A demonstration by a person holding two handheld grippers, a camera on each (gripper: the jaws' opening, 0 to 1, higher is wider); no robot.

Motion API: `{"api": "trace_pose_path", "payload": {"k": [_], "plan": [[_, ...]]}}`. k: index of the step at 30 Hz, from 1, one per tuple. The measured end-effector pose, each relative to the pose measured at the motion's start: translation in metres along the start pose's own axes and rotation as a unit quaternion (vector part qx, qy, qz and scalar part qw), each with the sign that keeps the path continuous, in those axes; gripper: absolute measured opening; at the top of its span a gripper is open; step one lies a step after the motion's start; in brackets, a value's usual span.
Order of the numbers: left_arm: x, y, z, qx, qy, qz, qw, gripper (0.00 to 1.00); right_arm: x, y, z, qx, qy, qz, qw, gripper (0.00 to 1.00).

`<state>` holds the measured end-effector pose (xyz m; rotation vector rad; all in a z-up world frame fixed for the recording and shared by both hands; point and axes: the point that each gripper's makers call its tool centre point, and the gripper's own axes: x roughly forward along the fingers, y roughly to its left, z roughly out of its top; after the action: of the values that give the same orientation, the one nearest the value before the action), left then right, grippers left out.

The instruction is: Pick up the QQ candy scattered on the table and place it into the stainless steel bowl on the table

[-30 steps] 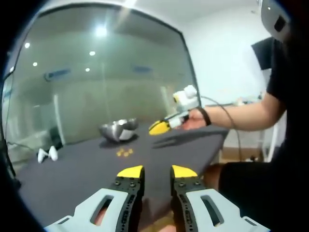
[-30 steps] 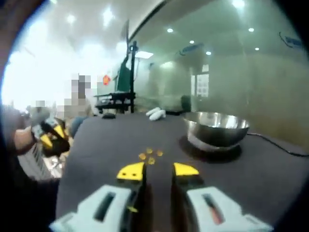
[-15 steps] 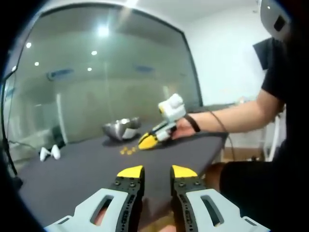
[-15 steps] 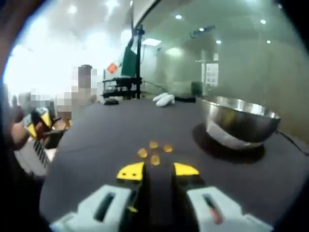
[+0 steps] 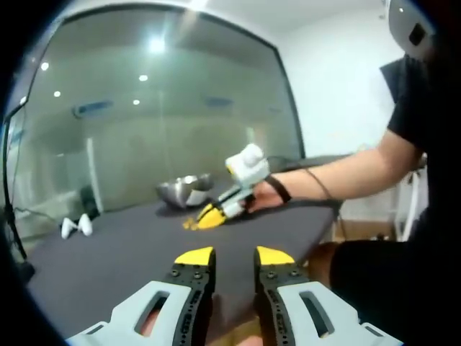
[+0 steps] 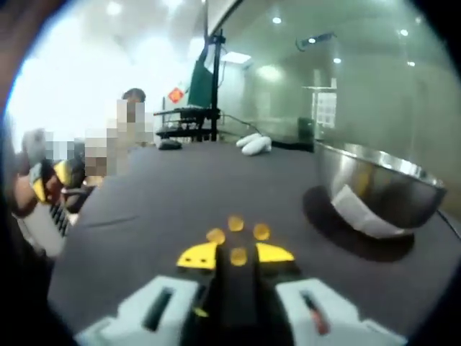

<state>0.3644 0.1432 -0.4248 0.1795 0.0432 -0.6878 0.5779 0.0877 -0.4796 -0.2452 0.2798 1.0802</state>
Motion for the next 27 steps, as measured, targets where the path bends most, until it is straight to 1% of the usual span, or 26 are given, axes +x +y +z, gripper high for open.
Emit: {"api": "trace_pose_path", "payload": {"k": [3, 5, 6, 11, 18, 19, 21, 23, 25, 27], "plan": [[0.001, 0.0, -0.002, 0.001, 0.005, 0.0, 1.0, 0.23, 0.002, -0.005, -0.001, -0.003, -0.002, 0.003, 1.0, 0.16], [0.002, 0.0, -0.002, 0.001, 0.005, -0.001, 1.0, 0.23, 0.001, -0.002, -0.001, -0.01, -0.003, 0.004, 0.9999, 0.1], [0.002, 0.0, -0.001, 0.001, 0.004, -0.001, 1.0, 0.23, 0.001, -0.001, 0.0, -0.014, -0.003, 0.0, 0.9999, 0.1], [0.003, 0.0, -0.001, 0.001, 0.002, -0.001, 1.0, 0.23, -0.001, 0.003, 0.001, -0.009, -0.004, 0.0, 1.0, 0.1], [0.001, 0.0, -0.003, 0.001, 0.004, 0.001, 1.0, 0.23, -0.002, 0.0, 0.0, -0.009, -0.005, -0.003, 0.9999, 0.09], [0.0, 0.001, -0.002, 0.0, 0.003, 0.002, 1.0, 0.23, -0.004, -0.003, 0.001, -0.009, -0.006, -0.007, 0.9999, 0.09], [0.0, 0.0, 0.0, 0.001, 0.002, 0.002, 1.0, 0.23, -0.008, -0.002, 0.005, -0.002, -0.018, -0.009, 0.9998, 0.09], [0.0, 0.0, 0.0, 0.002, 0.003, 0.001, 1.0, 0.23, -0.012, -0.002, 0.007, 0.002, -0.022, -0.01, 0.9997, 0.09], [0.001, 0.0, 0.001, 0.004, 0.003, 0.001, 1.0, 0.23, -0.018, -0.005, 0.011, -0.001, -0.028, -0.021, 0.9994, 0.09], [0.001, -0.001, 0.002, 0.005, 0.003, -0.001, 1.0, 0.23, -0.025, -0.011, 0.016, 0.005, -0.037, -0.035, 0.9987, 0.09]]}}
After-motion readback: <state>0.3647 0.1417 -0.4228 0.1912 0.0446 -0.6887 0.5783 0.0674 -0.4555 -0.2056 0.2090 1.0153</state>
